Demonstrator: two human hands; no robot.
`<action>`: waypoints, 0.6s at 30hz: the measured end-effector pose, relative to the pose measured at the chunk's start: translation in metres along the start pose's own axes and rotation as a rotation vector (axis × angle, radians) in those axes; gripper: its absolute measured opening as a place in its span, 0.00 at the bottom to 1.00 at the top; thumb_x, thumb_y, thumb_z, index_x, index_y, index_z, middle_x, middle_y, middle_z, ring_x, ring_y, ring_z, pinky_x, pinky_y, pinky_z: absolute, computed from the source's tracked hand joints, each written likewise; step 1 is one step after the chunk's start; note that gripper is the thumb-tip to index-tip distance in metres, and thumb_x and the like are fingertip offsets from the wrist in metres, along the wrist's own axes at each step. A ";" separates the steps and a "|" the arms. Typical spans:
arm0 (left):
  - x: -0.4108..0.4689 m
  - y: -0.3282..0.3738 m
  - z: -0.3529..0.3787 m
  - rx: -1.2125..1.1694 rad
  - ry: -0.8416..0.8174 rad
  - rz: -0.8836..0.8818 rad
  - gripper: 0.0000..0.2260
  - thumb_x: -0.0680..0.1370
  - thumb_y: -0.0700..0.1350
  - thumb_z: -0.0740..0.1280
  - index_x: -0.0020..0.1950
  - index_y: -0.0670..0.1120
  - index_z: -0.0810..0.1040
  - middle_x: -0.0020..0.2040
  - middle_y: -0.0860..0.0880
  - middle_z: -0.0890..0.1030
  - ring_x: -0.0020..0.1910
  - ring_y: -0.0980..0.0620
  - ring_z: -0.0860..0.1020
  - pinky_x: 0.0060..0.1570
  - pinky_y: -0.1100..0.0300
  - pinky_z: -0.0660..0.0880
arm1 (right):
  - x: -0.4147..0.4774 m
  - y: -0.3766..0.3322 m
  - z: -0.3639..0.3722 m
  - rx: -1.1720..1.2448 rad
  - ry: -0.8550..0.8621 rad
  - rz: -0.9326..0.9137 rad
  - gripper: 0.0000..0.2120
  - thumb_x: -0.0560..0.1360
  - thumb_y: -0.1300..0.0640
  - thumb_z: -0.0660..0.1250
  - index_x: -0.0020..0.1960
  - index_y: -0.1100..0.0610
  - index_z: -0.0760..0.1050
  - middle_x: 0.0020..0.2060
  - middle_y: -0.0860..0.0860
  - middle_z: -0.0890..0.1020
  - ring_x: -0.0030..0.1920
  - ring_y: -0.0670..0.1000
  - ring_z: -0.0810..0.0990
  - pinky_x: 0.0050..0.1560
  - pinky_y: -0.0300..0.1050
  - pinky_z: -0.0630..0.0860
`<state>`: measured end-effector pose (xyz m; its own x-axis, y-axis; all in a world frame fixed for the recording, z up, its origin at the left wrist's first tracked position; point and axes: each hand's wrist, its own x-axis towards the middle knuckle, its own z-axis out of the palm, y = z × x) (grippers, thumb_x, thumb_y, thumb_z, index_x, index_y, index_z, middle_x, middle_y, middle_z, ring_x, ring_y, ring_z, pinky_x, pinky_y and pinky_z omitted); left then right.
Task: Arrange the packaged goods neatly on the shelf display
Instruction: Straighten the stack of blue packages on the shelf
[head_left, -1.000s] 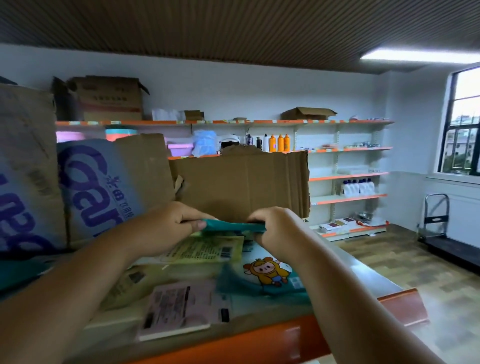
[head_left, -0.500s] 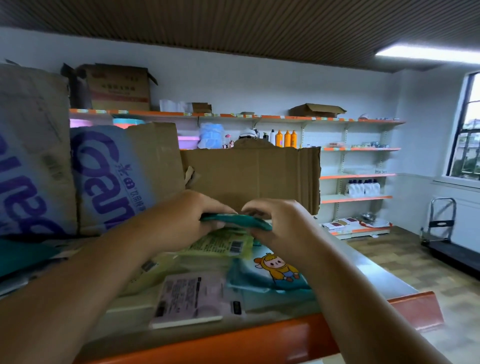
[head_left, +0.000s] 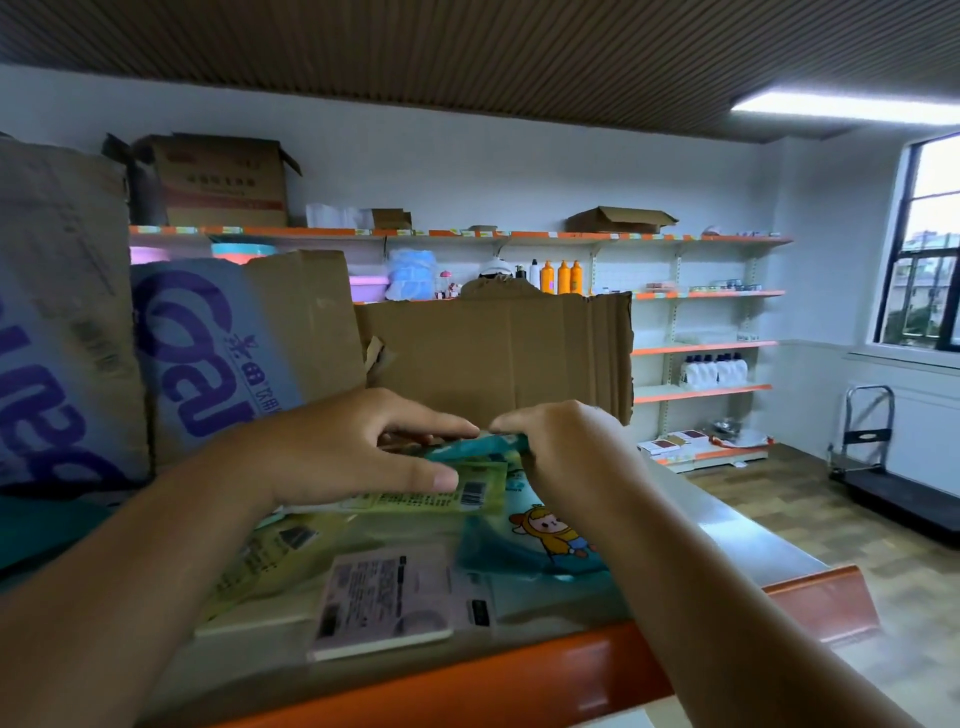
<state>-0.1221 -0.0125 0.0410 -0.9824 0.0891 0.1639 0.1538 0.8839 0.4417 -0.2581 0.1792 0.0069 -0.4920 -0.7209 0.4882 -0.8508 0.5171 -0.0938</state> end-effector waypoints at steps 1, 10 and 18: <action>-0.001 0.002 0.000 -0.063 -0.042 0.008 0.28 0.69 0.72 0.69 0.68 0.69 0.74 0.66 0.68 0.77 0.66 0.67 0.73 0.68 0.55 0.69 | 0.001 -0.004 -0.001 -0.044 -0.036 -0.013 0.12 0.74 0.61 0.66 0.53 0.46 0.78 0.41 0.46 0.82 0.42 0.50 0.79 0.44 0.47 0.79; 0.006 -0.006 0.010 0.227 -0.227 -0.260 0.35 0.65 0.72 0.73 0.71 0.67 0.71 0.61 0.65 0.78 0.57 0.62 0.77 0.60 0.53 0.76 | -0.001 -0.013 0.022 -0.116 -0.064 -0.273 0.14 0.70 0.46 0.64 0.53 0.45 0.80 0.46 0.45 0.82 0.46 0.48 0.79 0.47 0.49 0.79; 0.009 -0.004 0.016 0.308 -0.005 -0.306 0.26 0.78 0.47 0.63 0.71 0.72 0.67 0.63 0.62 0.78 0.55 0.59 0.77 0.58 0.52 0.77 | 0.004 -0.003 0.024 0.023 0.160 -0.207 0.09 0.73 0.47 0.63 0.48 0.45 0.80 0.40 0.43 0.81 0.42 0.43 0.76 0.44 0.46 0.76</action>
<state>-0.1336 -0.0078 0.0265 -0.9786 -0.1964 0.0614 -0.1822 0.9657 0.1852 -0.2618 0.1637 -0.0114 -0.2725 -0.7272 0.6300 -0.9352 0.3541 0.0041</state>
